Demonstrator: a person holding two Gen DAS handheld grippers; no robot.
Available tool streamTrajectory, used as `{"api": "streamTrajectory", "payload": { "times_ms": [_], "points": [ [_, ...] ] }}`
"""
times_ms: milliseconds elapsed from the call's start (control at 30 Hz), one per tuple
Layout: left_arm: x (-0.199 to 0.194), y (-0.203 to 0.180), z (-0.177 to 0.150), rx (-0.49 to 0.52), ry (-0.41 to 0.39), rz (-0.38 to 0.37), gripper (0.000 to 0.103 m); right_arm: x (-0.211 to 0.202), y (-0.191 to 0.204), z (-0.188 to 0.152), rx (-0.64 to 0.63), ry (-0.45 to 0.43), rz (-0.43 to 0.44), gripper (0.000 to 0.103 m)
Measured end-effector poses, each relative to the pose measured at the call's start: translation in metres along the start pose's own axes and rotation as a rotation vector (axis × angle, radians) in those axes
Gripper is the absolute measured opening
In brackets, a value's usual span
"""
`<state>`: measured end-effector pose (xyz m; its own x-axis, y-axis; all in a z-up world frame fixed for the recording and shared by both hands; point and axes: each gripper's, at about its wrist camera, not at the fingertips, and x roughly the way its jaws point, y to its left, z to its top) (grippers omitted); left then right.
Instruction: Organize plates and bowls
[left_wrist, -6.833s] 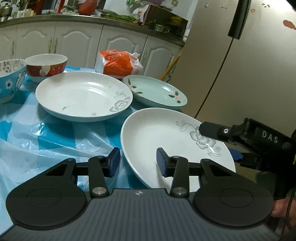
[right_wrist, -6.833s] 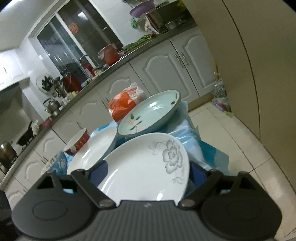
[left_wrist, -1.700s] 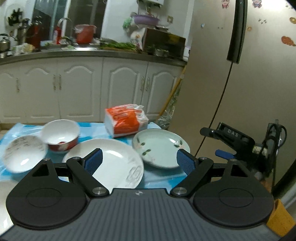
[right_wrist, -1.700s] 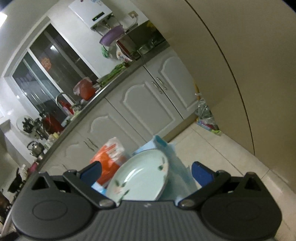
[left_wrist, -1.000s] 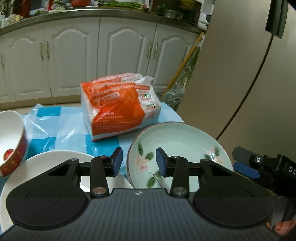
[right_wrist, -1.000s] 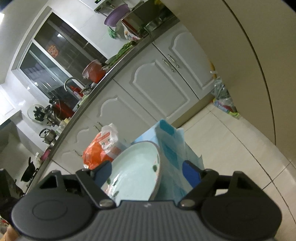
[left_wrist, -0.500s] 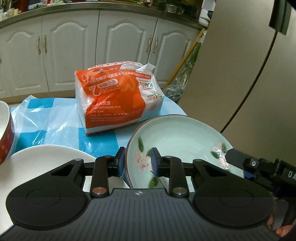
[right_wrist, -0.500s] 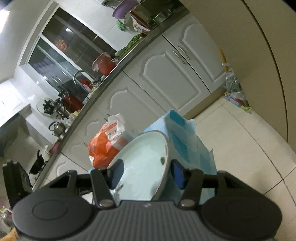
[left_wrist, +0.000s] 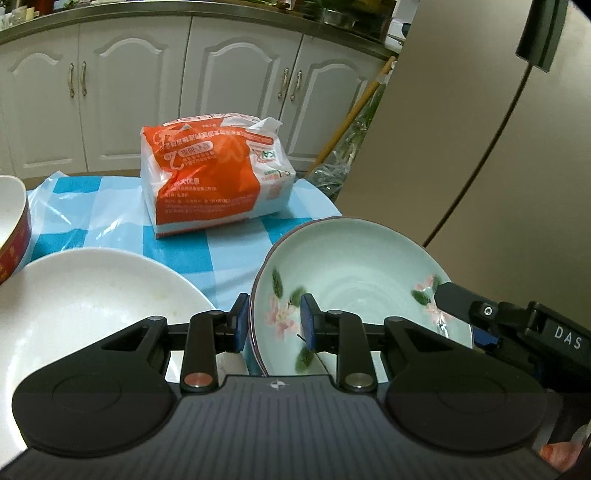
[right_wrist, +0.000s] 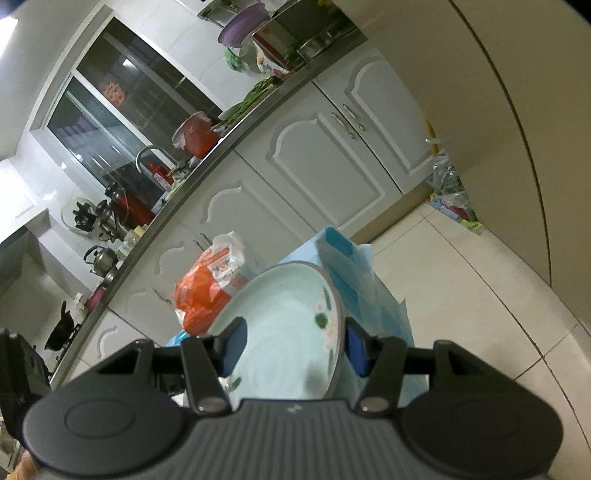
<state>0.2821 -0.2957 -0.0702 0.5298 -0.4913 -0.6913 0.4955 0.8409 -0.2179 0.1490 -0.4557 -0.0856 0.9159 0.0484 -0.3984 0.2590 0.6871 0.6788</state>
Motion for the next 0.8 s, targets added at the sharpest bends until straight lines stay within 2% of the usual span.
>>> {"api": "streamTrajectory", "payload": {
  "times_ms": [467,800],
  "points": [
    [-0.047,-0.004,-0.038,-0.028,0.005,-0.032,0.028,-0.049,0.015,-0.034,0.027,-0.014,-0.018,0.057],
    [-0.096,0.001,-0.065,-0.052,-0.019,-0.037,0.028,-0.084,0.032,-0.059,0.04,-0.009,-0.003,0.057]
  ]
}}
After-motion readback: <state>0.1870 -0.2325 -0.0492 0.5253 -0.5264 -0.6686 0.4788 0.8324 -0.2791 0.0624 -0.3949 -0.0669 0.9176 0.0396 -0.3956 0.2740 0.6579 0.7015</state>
